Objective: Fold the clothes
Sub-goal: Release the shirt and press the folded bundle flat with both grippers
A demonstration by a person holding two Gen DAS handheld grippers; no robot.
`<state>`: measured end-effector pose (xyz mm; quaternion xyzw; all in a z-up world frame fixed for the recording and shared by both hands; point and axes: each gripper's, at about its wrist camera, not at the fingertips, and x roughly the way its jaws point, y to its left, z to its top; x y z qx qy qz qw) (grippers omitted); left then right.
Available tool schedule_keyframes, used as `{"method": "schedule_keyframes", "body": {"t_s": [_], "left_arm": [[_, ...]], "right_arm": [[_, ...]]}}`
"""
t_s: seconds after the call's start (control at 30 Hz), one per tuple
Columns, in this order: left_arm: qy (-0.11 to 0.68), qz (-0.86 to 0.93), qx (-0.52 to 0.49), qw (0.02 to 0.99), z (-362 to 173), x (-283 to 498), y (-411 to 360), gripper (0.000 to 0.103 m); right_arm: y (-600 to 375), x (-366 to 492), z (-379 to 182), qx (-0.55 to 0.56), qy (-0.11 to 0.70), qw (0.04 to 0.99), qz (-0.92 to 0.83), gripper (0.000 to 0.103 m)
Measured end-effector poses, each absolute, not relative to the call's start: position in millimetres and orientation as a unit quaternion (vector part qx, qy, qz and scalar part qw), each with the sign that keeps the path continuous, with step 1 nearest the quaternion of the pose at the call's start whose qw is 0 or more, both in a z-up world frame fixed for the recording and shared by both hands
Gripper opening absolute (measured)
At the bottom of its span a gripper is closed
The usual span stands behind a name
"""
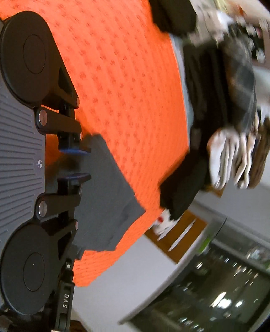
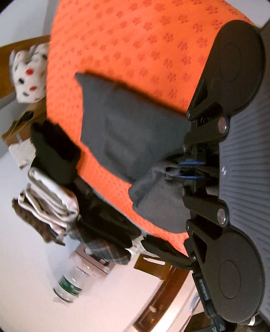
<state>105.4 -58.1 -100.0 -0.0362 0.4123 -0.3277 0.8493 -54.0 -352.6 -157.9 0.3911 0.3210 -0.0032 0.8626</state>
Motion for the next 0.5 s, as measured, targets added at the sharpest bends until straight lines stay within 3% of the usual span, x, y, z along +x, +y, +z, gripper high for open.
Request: {"method": "schedule_keyframes", "body": {"t_s": [0.2, 0.37, 0.5], "left_arm": [[0.436, -0.324, 0.008, 0.840, -119, 123, -84, 0.022], [0.399, -0.340, -0.013, 0.851, -106, 121, -85, 0.022], [0.431, -0.323, 0.018, 0.842, -128, 133, -94, 0.022]], "right_arm": [[-347, -52, -156, 0.327, 0.335, 0.883, -0.026, 0.025], [-331, -62, -115, 0.211, 0.310, 0.927, -0.027, 0.027], [-305, -53, -110, 0.157, 0.308, 0.938, 0.041, 0.027]]}}
